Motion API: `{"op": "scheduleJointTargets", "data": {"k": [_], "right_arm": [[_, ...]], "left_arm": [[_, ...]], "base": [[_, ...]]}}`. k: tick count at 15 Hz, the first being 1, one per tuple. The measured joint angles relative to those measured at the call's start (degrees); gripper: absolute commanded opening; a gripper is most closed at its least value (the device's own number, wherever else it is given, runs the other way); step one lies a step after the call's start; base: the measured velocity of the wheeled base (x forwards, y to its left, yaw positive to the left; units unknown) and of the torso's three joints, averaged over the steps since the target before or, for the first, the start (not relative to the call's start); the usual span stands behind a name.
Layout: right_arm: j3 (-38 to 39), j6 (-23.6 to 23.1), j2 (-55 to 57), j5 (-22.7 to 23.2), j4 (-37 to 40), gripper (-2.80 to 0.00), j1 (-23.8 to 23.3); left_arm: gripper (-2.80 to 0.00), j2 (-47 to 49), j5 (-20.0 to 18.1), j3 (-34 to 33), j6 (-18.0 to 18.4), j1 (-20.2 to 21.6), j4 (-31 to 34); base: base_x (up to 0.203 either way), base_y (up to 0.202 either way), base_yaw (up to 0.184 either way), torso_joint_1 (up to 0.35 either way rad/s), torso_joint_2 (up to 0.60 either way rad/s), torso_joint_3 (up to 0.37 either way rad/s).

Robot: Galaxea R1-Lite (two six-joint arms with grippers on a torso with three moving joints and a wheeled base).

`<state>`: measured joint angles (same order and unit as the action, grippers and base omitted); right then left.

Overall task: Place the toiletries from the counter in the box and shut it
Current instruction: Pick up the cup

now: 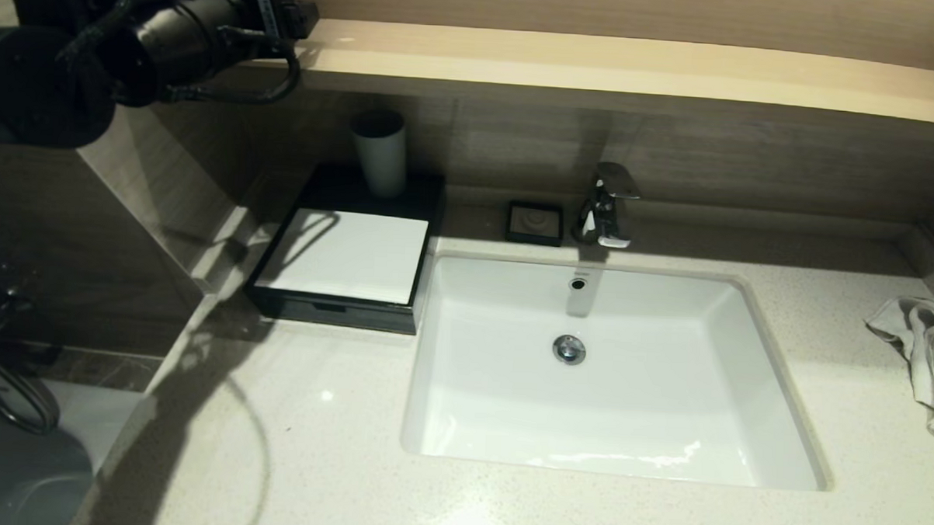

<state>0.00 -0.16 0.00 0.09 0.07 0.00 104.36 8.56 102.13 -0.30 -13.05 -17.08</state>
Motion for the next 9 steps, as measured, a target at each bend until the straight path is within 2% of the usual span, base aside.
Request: {"op": "scheduleJointTargets", "data": {"k": [9], "right_arm": [[0.0,0.0,0.0,0.0,0.0,-2.8,0.0]], "left_arm": [[0.0,1.9,0.0,1.2,1.4,1.3,0.0]], "base": [[0.0,0.0,0.0,0.0,0.0,0.0]]}}
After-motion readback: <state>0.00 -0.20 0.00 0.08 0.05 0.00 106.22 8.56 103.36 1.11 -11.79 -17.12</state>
